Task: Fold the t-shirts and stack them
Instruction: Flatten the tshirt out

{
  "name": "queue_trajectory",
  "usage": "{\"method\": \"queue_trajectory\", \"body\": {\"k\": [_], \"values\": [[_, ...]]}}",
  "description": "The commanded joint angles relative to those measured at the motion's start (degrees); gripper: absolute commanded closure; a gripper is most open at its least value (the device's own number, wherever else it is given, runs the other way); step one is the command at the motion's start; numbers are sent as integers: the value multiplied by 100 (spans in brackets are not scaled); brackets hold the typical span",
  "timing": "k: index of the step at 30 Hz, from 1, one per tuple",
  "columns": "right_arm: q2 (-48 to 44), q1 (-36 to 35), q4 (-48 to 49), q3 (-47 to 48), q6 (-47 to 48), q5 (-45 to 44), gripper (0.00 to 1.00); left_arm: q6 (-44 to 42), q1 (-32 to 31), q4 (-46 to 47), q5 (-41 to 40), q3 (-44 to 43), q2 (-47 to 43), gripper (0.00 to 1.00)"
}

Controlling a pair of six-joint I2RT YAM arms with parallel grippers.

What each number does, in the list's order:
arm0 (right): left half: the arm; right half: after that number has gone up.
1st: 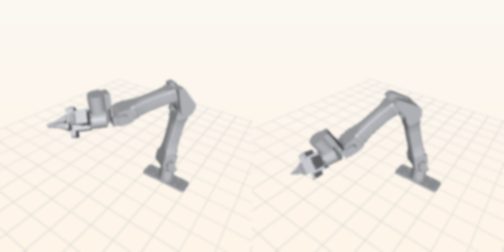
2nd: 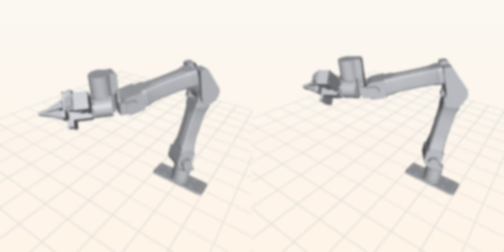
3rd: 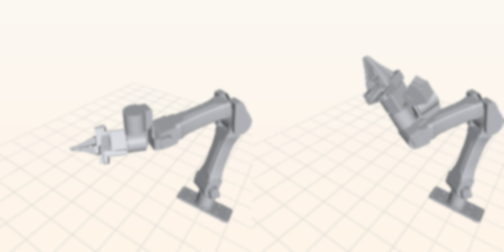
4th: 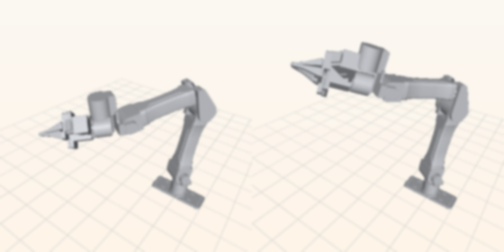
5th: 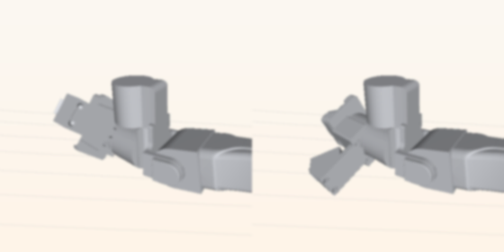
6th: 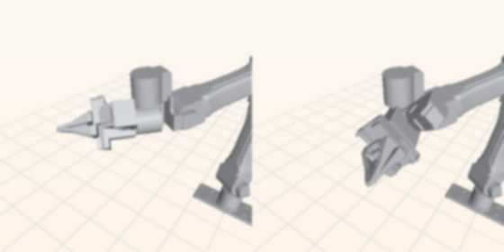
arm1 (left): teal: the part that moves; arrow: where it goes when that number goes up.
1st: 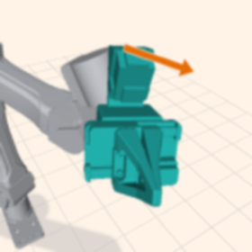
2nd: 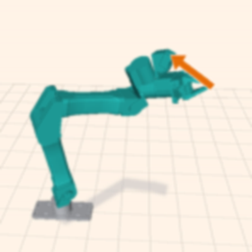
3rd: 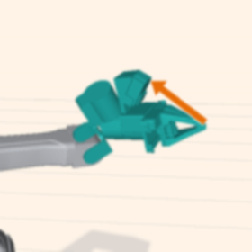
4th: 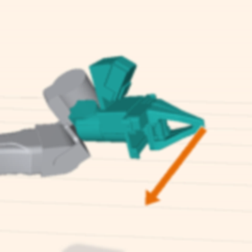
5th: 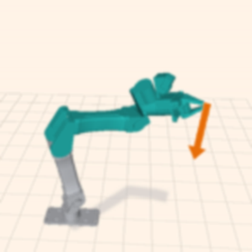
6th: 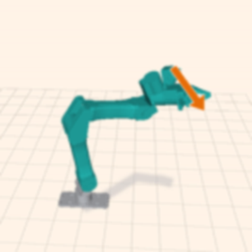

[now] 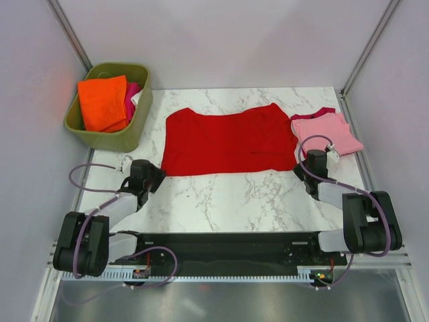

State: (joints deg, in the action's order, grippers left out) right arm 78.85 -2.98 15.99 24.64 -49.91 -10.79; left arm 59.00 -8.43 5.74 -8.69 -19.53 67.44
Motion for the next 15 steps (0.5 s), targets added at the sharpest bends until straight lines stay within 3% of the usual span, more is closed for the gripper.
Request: {"method": "queue_trajectory", "body": {"k": [1,5,6,8,9,12,15], "values": [[52,17,300,-65,-89,68,98,567,-10,638,-1,46,383,44],[-36,17,317,-109,-89,42,98,744,-36,832,96,-51,832,51],[-62,17,317,-118,-89,24,99,779,-54,833,43,-60,824,61],[-124,26,317,-144,-89,-2,99,920,-54,798,-159,-34,780,71],[-150,17,317,-161,-98,-37,99,946,-54,780,-238,-7,727,86],[-264,26,308,-197,-80,-55,96,955,-54,631,-396,-33,665,98],[-449,17,264,-293,-107,-204,67,885,-54,377,-590,-103,622,98]]}}
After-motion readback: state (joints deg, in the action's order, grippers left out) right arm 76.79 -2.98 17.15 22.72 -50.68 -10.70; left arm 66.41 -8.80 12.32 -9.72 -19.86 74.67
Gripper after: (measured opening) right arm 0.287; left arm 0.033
